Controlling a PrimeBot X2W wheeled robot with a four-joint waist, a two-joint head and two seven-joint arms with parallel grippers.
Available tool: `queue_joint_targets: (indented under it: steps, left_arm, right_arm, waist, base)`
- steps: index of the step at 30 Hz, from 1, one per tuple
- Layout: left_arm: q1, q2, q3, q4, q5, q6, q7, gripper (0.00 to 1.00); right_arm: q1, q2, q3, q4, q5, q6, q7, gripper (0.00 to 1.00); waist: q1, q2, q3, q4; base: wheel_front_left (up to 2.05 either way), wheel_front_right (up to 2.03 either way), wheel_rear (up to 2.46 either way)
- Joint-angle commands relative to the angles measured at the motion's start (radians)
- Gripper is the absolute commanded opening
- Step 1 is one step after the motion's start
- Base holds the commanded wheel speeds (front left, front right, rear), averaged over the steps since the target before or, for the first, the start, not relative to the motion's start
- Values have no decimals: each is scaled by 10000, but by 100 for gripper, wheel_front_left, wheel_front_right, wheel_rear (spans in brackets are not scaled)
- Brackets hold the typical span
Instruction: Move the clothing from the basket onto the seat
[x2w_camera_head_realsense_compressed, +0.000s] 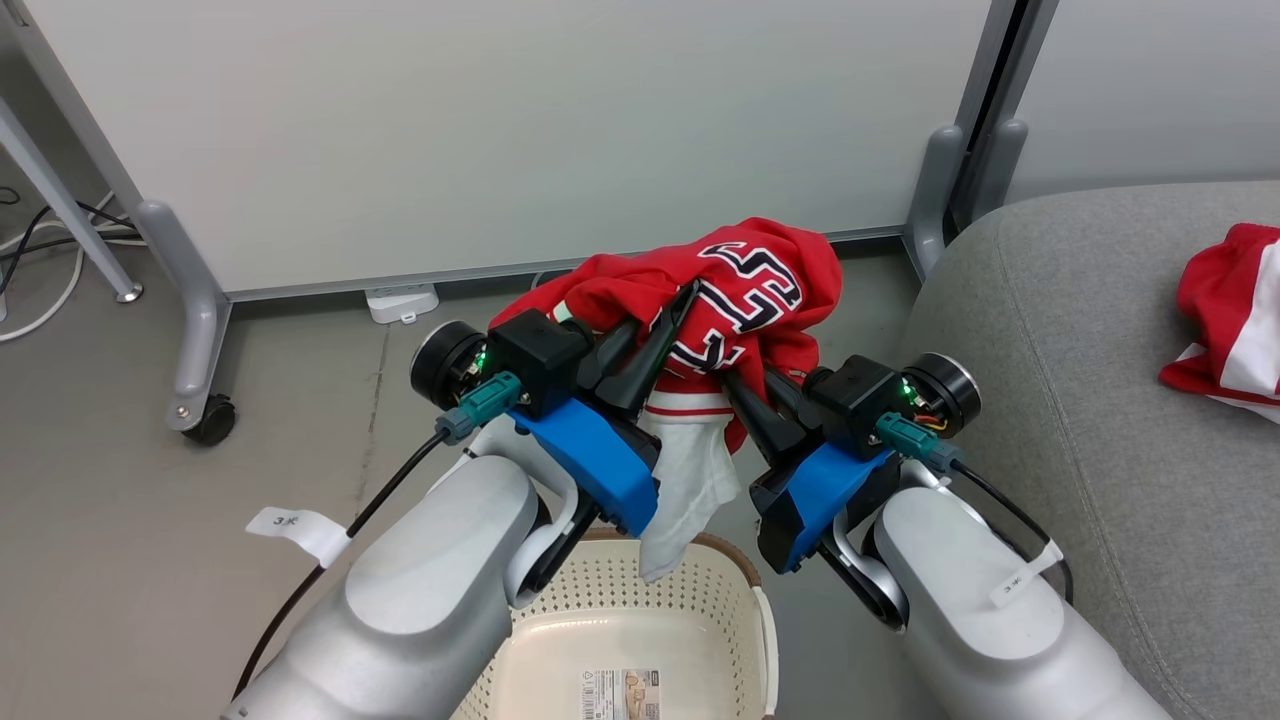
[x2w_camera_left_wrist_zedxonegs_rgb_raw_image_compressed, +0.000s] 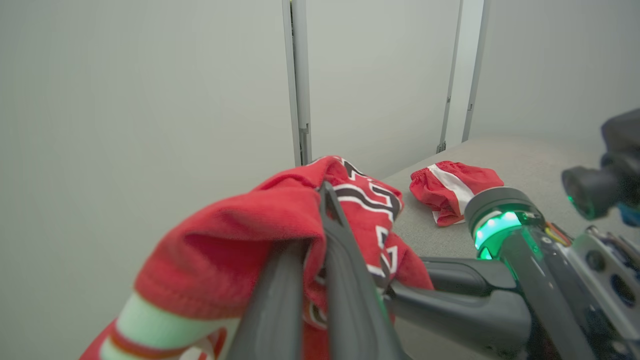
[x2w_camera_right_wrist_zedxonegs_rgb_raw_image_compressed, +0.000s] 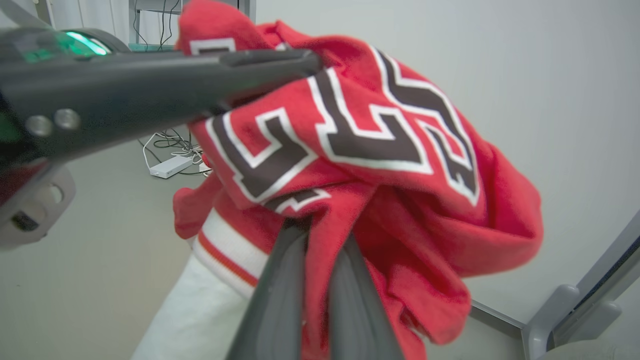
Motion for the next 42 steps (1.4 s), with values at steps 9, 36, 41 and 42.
queue_joint_targets:
  steps: [9, 36, 41, 42]
  left_arm:
    - [54, 21, 45, 126, -110, -6, -51, 100]
    - [210, 193, 353, -401, 689, 12, -49, 100]
    - [29, 137, 153, -430, 823, 4, -49, 100]
    - [17, 127, 98, -424, 857, 3, -49, 100]
  right_arm:
    - [156, 50, -57, -91, 61, 5, -8, 0]
    - [1132, 89, -2589, -2078, -621, 5, -8, 0]
    - [1559, 138, -3015, -2666, -700, 5, -9, 0]
    - [1663, 146, -3125, -2785, -708, 5, -8, 0]
  waist:
    - [0, 0, -24, 6]
    - [0, 0, 1231, -1575]
    - [0, 0, 1487, -2215]
    - [0, 0, 1521, -2336]
  base:
    - [0, 0, 0]
    - [0, 0, 0]
    - [0, 0, 0]
    - [0, 0, 0]
